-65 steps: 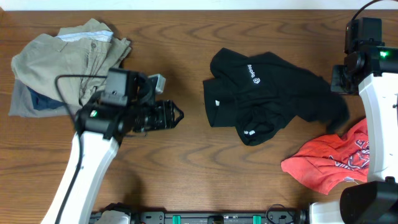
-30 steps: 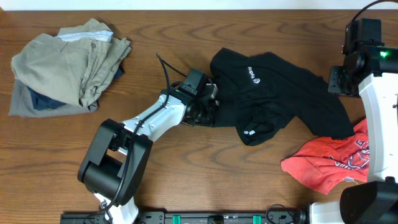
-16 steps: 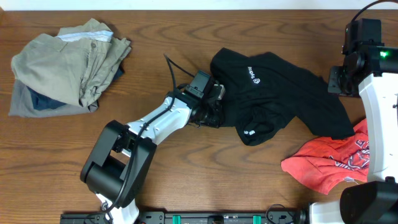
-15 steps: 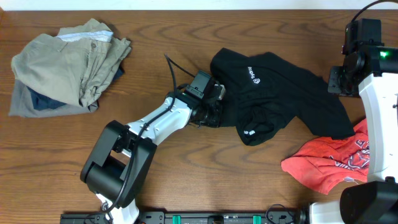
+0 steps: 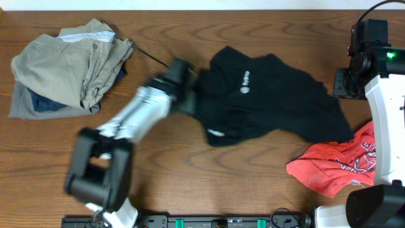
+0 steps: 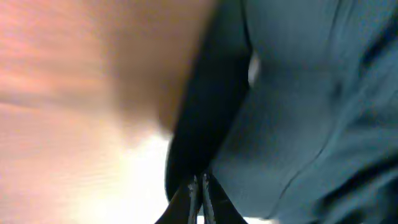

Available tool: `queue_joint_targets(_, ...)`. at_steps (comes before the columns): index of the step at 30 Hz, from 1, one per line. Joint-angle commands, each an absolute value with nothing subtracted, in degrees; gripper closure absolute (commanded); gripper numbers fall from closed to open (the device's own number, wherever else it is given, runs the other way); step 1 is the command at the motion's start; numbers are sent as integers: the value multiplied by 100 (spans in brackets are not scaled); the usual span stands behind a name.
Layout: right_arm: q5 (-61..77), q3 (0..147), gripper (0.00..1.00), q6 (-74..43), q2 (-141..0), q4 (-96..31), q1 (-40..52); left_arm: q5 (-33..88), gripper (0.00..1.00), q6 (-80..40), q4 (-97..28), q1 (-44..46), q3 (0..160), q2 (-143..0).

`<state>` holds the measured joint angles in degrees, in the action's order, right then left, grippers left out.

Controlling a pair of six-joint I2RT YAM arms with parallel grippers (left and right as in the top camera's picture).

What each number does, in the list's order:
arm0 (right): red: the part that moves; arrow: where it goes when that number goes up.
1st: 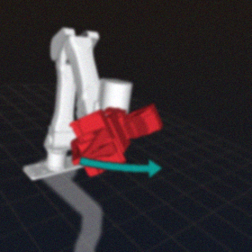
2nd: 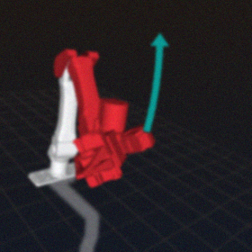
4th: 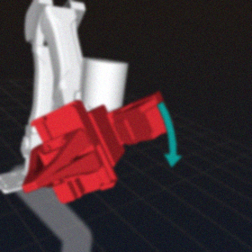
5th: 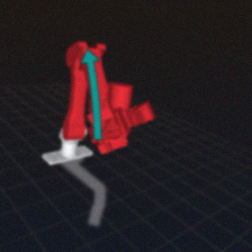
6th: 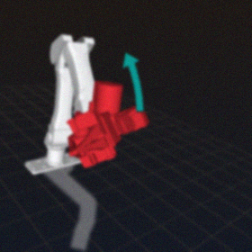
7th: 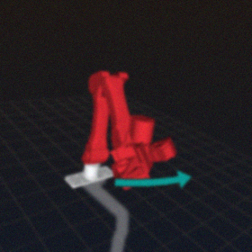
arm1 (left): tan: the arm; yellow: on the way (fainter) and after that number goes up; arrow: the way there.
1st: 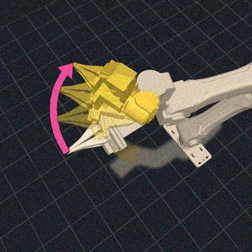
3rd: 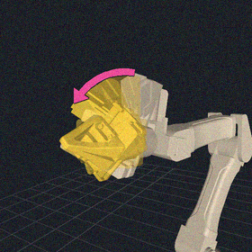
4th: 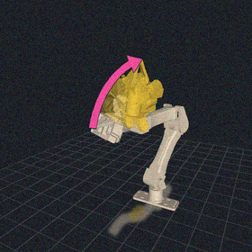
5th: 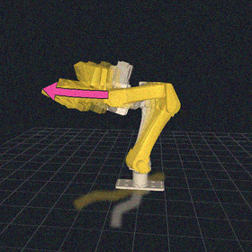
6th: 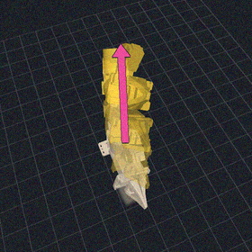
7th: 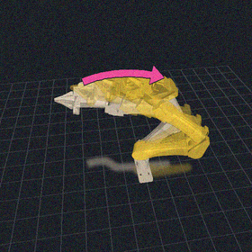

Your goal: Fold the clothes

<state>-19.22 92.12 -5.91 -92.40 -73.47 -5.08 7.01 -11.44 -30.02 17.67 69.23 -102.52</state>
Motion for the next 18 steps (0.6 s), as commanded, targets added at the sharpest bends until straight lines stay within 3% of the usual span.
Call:
queue_joint_targets(1,-1942,9292,69,-683,-9201,-7352,-530,242,73,-1022,-3015,972,7343,-9585)
queue_joint_targets(2,-1940,9292,69,-683,-9201,-7352,-530,484,50,-1037,-3048,766,7343,-9502)
queue_joint_targets(4,-1935,9292,69,-683,-9201,-7352,-530,961,25,-1035,-3288,499,7341,-9461)
queue_joint_targets(6,-1896,9292,69,-685,-9201,-7352,-530,1138,14,-1037,-3564,403,7321,-9496)
queue_joint_targets(11,-1791,9292,69,-683,-9201,-7352,-530,1448,24,-1024,-3986,587,7175,-9605)
queue_joint_targets(18,-1774,9292,68,-683,-9201,-7354,-530,1599,25,-408,-3874,1461,7081,-9898)
